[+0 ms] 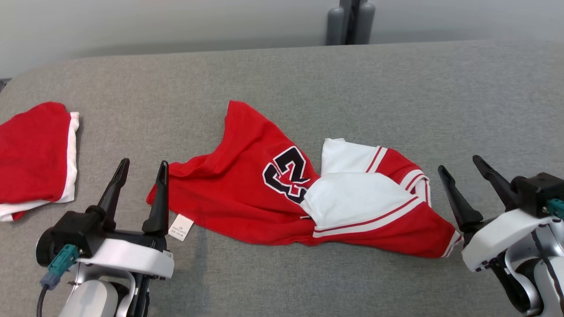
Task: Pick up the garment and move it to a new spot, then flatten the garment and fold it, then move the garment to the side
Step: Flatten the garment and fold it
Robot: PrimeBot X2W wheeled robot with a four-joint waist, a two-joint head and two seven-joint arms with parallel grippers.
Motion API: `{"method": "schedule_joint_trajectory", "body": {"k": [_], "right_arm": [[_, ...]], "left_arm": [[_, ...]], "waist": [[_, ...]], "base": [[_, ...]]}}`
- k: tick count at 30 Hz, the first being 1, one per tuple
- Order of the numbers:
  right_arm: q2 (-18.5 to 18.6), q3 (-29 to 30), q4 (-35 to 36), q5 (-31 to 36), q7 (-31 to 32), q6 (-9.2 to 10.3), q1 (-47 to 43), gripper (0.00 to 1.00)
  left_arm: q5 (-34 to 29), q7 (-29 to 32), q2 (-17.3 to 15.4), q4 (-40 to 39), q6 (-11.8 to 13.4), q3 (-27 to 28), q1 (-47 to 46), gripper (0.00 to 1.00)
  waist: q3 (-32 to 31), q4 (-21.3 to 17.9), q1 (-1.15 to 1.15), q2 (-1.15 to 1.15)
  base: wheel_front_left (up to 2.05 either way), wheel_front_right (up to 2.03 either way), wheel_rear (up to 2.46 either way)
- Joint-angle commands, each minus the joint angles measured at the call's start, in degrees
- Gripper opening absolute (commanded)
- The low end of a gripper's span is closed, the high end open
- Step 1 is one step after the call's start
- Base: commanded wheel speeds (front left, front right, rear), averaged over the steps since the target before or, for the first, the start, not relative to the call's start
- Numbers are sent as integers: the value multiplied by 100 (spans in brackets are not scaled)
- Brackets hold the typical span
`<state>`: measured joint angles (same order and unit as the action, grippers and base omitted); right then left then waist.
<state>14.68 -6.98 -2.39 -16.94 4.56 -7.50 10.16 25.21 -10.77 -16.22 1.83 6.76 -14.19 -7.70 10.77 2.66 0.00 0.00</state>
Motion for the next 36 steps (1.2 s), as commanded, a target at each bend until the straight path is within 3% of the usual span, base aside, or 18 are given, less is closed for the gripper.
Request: {"method": "schedule_joint_trajectory", "body": {"k": [1, 8, 16, 17, 18, 19, 20, 21, 28, 36], "right_arm": [[145, -136, -202, -83, 137, 2, 182, 100], [494, -1013, -967, -571, 265, 2, 748, 100], [787, -1890, -1538, -1072, 363, 2, 1203, 100], [828, -1982, -1554, -1148, 385, 2, 1252, 93], [874, -2090, -1551, -1240, 415, 2, 1289, 41], [921, -2162, -1525, -1305, 403, 2, 1313, 28], [969, -2231, -1474, -1370, 376, 2, 1347, 22], [1016, -2270, -1412, -1406, 333, 2, 1384, 0], [1217, -2141, -1022, -1496, -34, 2, 1652, 0], [1304, -1778, -1056, -1105, -538, 2, 2563, 0]], "left_arm": [[-37, -42, -28, 16, -24, 7, -171, 100], [-6, -174, 59, 201, -124, -31, -476, 100], [13, -290, 150, 424, -188, -43, -610, 100], [14, -302, 157, 445, -194, -41, -616, 100], [14, -317, 162, 467, -201, -41, -622, 100], [14, -326, 161, 490, -203, -36, -632, 100], [14, -333, 164, 507, -208, -29, -645, 100], [15, -342, 164, 522, -208, -21, -656, 100], [7, -384, 176, 579, -227, 15, -701, 100], [-25, -406, 167, 616, -257, 30, -750, 100]], "waist": [[218, 199, 0, 0], [592, 550, 0, 0], [732, 657, 0, 0], [738, 660, 0, 0], [743, 662, 0, 0], [745, 660, 0, 0], [744, 655, 0, 0], [740, 647, 0, 0], [720, 563, 0, 0], [689, 372, 0, 0]], "base": [[0, 0, 0], [0, 0, 0], [0, 0, 0], [0, 0, 0], [0, 0, 0], [0, 0, 0], [0, 0, 0], [0, 0, 0], [0, 0, 0], [0, 0, 0]]}}
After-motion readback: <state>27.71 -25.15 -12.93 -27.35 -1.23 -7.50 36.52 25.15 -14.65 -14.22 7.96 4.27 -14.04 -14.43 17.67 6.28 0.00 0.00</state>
